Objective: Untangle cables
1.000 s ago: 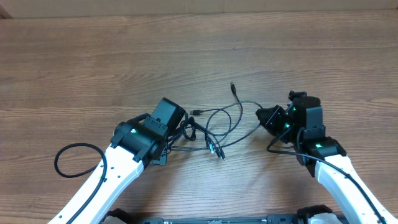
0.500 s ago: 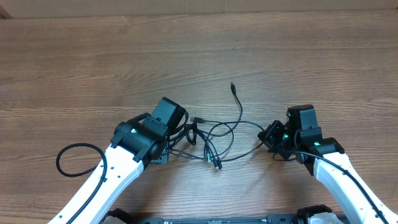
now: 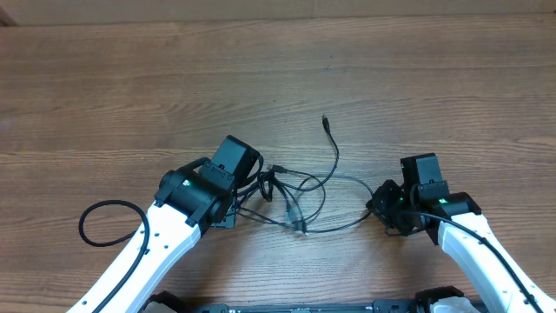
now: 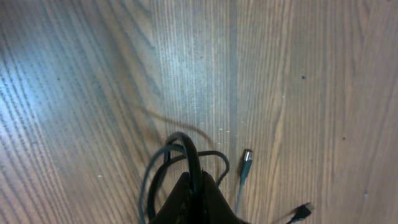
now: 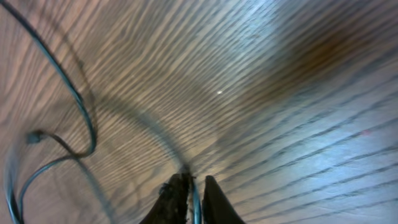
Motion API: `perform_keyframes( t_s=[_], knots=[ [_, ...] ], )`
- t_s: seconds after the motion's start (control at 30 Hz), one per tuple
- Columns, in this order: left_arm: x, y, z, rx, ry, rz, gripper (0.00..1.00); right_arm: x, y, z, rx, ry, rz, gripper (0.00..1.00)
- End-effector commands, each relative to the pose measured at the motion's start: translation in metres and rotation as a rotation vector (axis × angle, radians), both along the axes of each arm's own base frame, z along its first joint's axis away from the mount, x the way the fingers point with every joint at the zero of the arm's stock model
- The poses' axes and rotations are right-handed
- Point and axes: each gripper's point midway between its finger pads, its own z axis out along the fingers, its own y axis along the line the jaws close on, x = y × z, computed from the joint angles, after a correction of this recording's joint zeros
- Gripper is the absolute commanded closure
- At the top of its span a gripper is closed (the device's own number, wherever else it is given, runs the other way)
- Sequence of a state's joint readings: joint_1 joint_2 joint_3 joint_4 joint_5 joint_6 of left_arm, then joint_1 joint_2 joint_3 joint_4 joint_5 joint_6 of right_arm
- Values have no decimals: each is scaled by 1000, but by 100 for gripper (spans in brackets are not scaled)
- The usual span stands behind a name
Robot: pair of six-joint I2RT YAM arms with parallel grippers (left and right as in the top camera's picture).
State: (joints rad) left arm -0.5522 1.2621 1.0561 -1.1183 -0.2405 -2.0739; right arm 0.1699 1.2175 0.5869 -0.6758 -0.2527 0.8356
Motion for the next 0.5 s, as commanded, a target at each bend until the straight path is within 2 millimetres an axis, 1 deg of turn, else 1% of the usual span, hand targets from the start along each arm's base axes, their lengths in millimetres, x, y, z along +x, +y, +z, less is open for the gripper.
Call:
perform_keyframes(
  t_s=[0.0, 0.03, 0.17, 0.3, 0.4, 0.47],
  knots=[
    [7, 4, 10, 5, -55, 23, 95, 4, -8, 0, -40, -9, -19, 84],
    [7, 4, 10, 3, -57, 23, 96, 4, -8, 0, -40, -9, -20, 82],
    [8, 3, 10, 1, -59, 23, 95, 3, -8, 0, -39, -5, -19, 78],
    [7, 2, 9, -8, -54, 20, 96, 6, -7, 1, -32, -15, -17, 68],
    [7, 2, 9, -8, -53, 19, 96, 11, 0, 5, 3, -43, 9, 68],
    [7, 1, 10, -6, -54, 12, 96, 19, 12, 12, 44, -117, 118, 69]
  ],
)
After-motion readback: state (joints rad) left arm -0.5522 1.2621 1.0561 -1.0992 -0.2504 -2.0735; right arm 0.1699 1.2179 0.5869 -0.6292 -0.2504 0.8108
